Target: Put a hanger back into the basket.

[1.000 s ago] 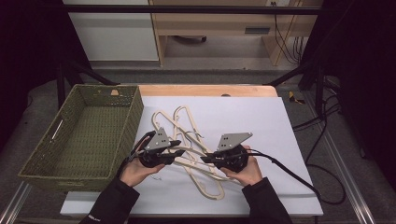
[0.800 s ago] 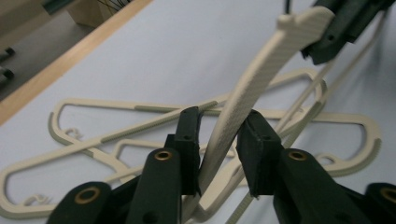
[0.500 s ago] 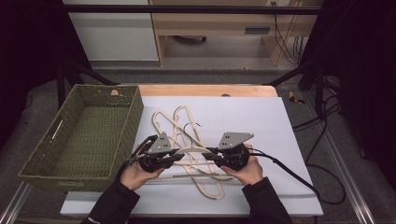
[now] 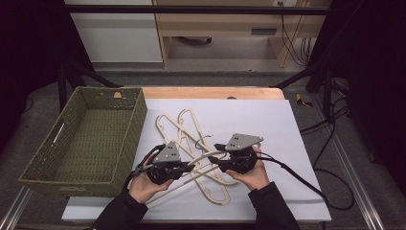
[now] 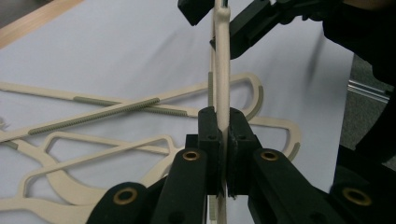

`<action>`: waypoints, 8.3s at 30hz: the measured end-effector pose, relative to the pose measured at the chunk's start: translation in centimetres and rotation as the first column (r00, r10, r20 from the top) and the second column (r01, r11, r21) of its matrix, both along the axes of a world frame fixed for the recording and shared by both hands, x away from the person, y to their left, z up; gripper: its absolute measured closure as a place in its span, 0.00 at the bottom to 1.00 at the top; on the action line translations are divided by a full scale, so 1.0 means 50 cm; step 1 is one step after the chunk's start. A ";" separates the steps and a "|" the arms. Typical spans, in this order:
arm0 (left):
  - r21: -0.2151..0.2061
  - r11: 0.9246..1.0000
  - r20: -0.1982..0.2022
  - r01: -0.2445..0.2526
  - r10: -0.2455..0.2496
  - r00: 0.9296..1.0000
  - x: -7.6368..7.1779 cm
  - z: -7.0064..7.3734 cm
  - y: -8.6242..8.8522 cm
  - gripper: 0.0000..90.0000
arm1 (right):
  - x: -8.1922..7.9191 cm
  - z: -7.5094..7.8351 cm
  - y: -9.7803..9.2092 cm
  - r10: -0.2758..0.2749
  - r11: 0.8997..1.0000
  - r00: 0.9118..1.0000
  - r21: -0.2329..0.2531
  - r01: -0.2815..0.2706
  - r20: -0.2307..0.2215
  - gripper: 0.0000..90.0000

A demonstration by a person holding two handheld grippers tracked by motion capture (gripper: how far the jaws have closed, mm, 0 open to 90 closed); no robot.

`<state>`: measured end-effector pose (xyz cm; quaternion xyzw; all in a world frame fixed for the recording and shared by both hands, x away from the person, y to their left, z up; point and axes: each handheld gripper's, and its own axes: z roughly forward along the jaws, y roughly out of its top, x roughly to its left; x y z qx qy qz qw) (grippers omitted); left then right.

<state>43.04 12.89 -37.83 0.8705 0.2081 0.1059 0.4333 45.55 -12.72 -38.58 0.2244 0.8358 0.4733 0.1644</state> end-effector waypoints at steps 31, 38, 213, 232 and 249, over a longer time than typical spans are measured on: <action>-0.164 0.969 0.049 -0.186 0.196 0.979 -0.001 0.139 0.095 0.96 | -0.041 0.011 -0.192 -0.289 0.928 0.957 0.234 0.289 -0.035 0.09; -0.185 0.964 0.070 -0.191 0.206 0.976 0.004 0.190 0.129 0.96 | -0.053 0.010 -0.227 -0.338 0.904 0.941 0.267 0.334 -0.035 0.08; -0.083 0.952 -0.058 -0.296 0.292 0.955 0.035 -0.095 0.133 0.27 | -0.050 -0.013 -0.211 -0.297 0.923 0.954 0.244 0.298 -0.042 0.04; 0.123 0.929 -0.096 -0.348 0.360 0.928 0.069 -0.185 0.104 0.58 | -0.049 -0.018 -0.201 -0.289 0.927 0.956 0.233 0.293 -0.053 0.04; 0.176 0.913 -0.070 -0.367 0.384 0.921 0.073 -0.188 0.095 0.98 | -0.045 -0.026 -0.189 -0.269 0.938 0.961 0.212 0.275 -0.058 0.04</action>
